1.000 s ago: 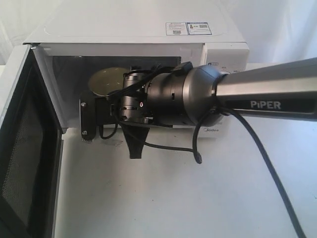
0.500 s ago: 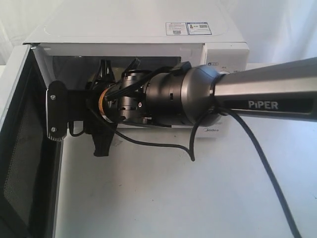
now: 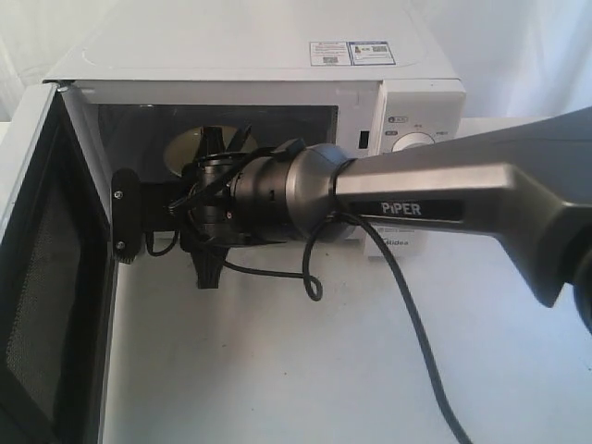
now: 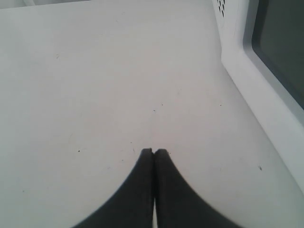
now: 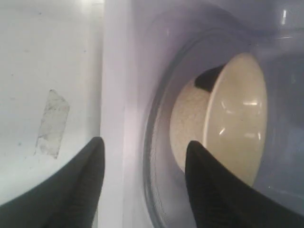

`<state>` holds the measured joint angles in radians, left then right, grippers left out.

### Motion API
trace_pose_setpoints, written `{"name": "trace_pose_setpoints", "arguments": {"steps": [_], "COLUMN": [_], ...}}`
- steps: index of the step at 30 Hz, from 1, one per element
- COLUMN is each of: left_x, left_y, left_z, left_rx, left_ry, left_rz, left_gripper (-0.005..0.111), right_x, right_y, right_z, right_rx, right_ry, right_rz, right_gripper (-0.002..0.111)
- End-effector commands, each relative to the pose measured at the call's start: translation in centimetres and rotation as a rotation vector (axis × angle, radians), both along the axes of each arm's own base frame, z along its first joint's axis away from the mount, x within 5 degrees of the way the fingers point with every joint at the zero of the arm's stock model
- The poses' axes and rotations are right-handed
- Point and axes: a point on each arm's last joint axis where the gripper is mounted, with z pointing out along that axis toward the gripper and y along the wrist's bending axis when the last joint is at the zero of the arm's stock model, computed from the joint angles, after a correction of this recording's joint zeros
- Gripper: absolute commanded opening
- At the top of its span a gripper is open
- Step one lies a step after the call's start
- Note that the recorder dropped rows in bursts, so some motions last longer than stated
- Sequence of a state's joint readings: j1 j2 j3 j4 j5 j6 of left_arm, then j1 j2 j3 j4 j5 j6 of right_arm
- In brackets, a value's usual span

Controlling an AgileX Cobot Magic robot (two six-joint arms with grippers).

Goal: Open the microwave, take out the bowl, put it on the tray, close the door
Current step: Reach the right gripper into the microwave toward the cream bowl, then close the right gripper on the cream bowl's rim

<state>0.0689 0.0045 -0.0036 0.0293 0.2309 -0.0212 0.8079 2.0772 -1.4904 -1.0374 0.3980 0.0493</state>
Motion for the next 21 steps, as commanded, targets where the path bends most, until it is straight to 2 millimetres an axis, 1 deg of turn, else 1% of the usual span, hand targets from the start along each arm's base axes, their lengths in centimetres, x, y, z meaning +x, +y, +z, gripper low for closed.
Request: {"name": "trace_pose_setpoints", "arguments": {"steps": [1, 6, 11, 16, 21], "left_x": [0.0, 0.0, 0.0, 0.0, 0.0], "left_y": [0.0, 0.0, 0.0, 0.0, 0.0], "left_z": [-0.1, -0.1, -0.1, -0.1, -0.1], "left_rx": [-0.007, -0.007, -0.007, -0.007, -0.007], "left_ry": [0.001, 0.001, 0.001, 0.001, 0.001], "left_rz": [-0.002, -0.002, -0.002, -0.002, -0.002], "left_gripper": [0.0, 0.0, 0.0, 0.0, 0.0], "right_x": [0.1, 0.4, 0.8, 1.1, 1.3], "right_y": [0.5, 0.4, 0.5, 0.6, 0.6], "right_z": [0.7, 1.0, 1.1, -0.4, -1.1], "right_rx": [0.043, 0.012, 0.036, 0.005, -0.053], "right_ry": [-0.02, -0.076, -0.136, -0.129, -0.16], "right_rz": [0.023, 0.033, 0.016, 0.016, 0.038], "right_gripper": [0.049, 0.049, 0.049, 0.049, 0.049]}}
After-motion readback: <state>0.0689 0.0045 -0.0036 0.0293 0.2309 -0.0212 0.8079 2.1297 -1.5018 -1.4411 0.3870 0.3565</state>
